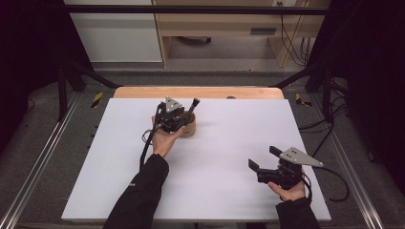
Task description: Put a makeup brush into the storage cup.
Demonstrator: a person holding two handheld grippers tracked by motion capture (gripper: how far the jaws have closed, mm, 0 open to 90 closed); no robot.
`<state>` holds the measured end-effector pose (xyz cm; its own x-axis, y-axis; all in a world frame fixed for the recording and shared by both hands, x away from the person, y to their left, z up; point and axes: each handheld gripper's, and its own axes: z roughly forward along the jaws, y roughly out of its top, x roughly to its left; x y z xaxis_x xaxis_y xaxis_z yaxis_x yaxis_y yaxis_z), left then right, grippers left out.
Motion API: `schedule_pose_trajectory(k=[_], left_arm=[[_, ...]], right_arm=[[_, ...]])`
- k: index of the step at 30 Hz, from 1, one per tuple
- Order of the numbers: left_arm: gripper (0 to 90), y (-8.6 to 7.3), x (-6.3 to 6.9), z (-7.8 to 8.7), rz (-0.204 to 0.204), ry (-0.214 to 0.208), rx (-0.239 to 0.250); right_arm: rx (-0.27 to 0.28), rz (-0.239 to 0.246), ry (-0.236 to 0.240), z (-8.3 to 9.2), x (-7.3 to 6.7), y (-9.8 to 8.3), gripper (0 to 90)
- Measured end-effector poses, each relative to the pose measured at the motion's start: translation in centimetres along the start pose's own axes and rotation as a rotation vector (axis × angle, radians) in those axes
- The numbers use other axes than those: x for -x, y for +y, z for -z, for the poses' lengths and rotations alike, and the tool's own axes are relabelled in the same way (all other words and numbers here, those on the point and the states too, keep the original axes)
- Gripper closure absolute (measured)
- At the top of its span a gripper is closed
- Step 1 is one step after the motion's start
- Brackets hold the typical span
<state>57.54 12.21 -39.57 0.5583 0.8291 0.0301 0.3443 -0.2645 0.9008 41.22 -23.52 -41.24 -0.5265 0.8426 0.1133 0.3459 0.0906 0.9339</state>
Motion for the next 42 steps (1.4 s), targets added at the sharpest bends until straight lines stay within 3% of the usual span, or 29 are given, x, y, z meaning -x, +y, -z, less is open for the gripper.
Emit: schedule_pose_trajectory(k=[8, 13, 31, 42], left_arm=[[45.0, 0.0, 0.0, 2.4, -0.009, -0.077, 0.033], [37.7, -0.2, -0.1, 3.8, 0.007, -0.119, 0.044], [17.2, -2.0, -0.6, 9.0, -0.016, -0.159, 0.061], [11.0, -3.7, -1.2, 11.6, -0.021, -0.142, 0.061]], right_arm=[[0.008, 0.001, 0.0, 0.2, 0.2, 0.1, 6.7], [0.012, -0.001, -0.001, 0.3, 0.2, 0.1, 6.6], [0.02, 0.001, -0.005, 0.6, 0.4, 0.3, 6.2], [0.015, 0.007, -0.005, 0.5, 0.3, 0.2, 5.1]])
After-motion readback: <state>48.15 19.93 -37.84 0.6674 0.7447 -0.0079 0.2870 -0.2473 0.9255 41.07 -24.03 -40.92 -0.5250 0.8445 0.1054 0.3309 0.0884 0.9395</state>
